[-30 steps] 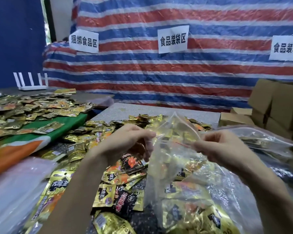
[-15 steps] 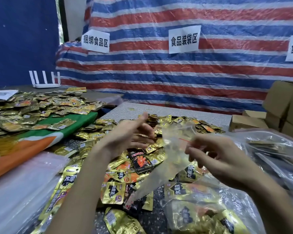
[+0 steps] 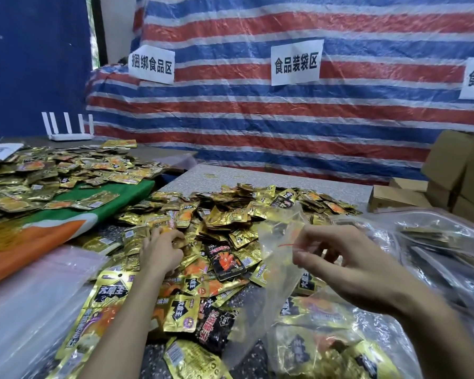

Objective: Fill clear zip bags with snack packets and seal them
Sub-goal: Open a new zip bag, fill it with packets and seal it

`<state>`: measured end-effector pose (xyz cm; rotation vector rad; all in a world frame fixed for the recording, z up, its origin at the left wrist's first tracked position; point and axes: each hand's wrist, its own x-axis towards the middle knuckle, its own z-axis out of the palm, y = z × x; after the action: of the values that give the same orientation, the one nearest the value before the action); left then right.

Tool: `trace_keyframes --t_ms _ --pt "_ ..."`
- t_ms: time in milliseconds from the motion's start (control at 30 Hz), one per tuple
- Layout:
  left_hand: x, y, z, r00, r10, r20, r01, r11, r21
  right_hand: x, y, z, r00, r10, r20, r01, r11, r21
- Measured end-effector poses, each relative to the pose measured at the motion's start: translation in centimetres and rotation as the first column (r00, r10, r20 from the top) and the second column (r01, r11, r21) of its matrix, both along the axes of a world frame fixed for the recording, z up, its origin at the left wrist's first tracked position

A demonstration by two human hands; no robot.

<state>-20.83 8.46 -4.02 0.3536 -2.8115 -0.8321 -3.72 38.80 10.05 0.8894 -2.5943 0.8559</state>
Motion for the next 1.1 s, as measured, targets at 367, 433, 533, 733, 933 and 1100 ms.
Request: trace_keyframes --t_ms 367,433,533,733,933,1100 --pt "3.9 -2.2 9.8 0.929 0.111 -0.353 0.011 0.945 0.327 -0.2 0.3 0.0 1.0 -0.002 -0.02 0.002 1.0 -0.014" --pt "5.4 -1.7 11.9 0.904 0.094 -0.417 0.079 0.922 0.379 -0.1 0.3 0.0 0.999 -0.002 -0.038 0.001 1.0 -0.022" --pt "8.3 0.0 14.8 0.849 0.052 -0.526 0.287 0.791 0.541 0.1 0.1 0.1 0.999 0.008 -0.043 -0.009 1.0 -0.006" --pt "13.7 4.6 18.0 0.787 -0.033 -0.616 0.529 0.549 0.647 0.4 -0.5 0.2 0.999 0.035 0.012 -0.035 0.999 0.019" --pt "15.1 6.1 17.7 0.772 -0.067 -0.632 0.429 0.789 0.44 0.3 -0.9 -0.3 0.999 -0.022 0.038 0.021 0.999 0.042" --pt "15.0 6.8 17.3 0.75 -0.111 -0.652 0.376 0.882 0.283 0.3 -0.6 -0.1 0.997 -0.026 0.072 0.025 1.0 0.018"
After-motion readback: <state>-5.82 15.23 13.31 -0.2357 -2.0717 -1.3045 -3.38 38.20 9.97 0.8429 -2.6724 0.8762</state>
